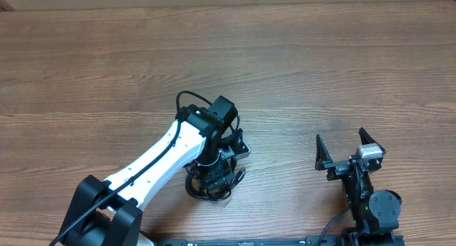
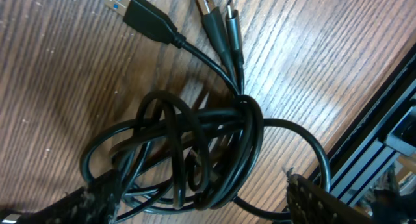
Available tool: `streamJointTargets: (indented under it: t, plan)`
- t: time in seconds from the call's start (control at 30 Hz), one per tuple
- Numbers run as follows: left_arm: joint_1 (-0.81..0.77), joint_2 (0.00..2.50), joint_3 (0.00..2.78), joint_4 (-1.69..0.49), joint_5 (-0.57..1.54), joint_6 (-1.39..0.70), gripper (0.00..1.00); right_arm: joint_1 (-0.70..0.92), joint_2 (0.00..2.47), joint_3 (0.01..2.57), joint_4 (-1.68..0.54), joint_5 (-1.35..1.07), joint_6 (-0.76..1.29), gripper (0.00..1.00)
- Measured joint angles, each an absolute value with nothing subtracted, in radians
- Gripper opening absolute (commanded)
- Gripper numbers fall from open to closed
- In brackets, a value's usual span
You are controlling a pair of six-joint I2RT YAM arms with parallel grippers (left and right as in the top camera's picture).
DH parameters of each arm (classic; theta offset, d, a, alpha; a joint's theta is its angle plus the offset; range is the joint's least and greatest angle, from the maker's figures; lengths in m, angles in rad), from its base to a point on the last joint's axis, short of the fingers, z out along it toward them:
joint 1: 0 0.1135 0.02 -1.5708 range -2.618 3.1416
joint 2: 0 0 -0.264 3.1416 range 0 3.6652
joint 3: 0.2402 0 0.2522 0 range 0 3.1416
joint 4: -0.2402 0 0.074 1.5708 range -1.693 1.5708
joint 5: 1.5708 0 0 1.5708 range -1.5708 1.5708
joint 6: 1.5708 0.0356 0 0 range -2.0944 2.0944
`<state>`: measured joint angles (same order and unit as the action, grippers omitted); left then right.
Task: Untangle cables
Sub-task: 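Close the left gripper on the tangled black cables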
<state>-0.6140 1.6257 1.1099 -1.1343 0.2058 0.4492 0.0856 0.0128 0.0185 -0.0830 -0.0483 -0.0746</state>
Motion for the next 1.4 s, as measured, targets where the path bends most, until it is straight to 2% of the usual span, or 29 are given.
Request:
streamJointTargets:
  t: [0.13,0.27,0.43,0.5,0.6,1.07,1.4]
  plan:
    - [-0.614,1.626,1.104,-1.133,0.210,0.449,0.85,0.086,0.013,0.019,-0.084,-0.048,-0.075,1.00]
    - [-0.614,1.626,1.104,-1.126,0.214,0.447,0.73,0.086,0.013,0.019,-0.084,-0.048,-0.075,1.00]
    - [-0.614,1.626,1.103,-1.106,0.216,0.449,0.74,0.086,0.013,0.019,-0.083,-0.048,-0.075,1.00]
    - [-0.614,1.626,1.097,-1.106,0.216,0.448,0.68,0.086,0.013,0.019,-0.083,-0.048,-0.075,1.00]
    - [-0.614,1.626,1.081,-1.096,0.217,0.446,0.50,0.086,0.013,0.019,-0.084,-0.048,-0.075,1.00]
    - [-0.614,1.626,1.029,-1.022,0.223,0.448,0.48,0.086,0.013,0.019,-0.084,-0.048,-0.075,1.00]
    - [-0.614,1.626,0.972,-0.990,0.231,0.440,0.24,0.086,0.013,0.019,-0.083,-0.048,-0.075,1.00]
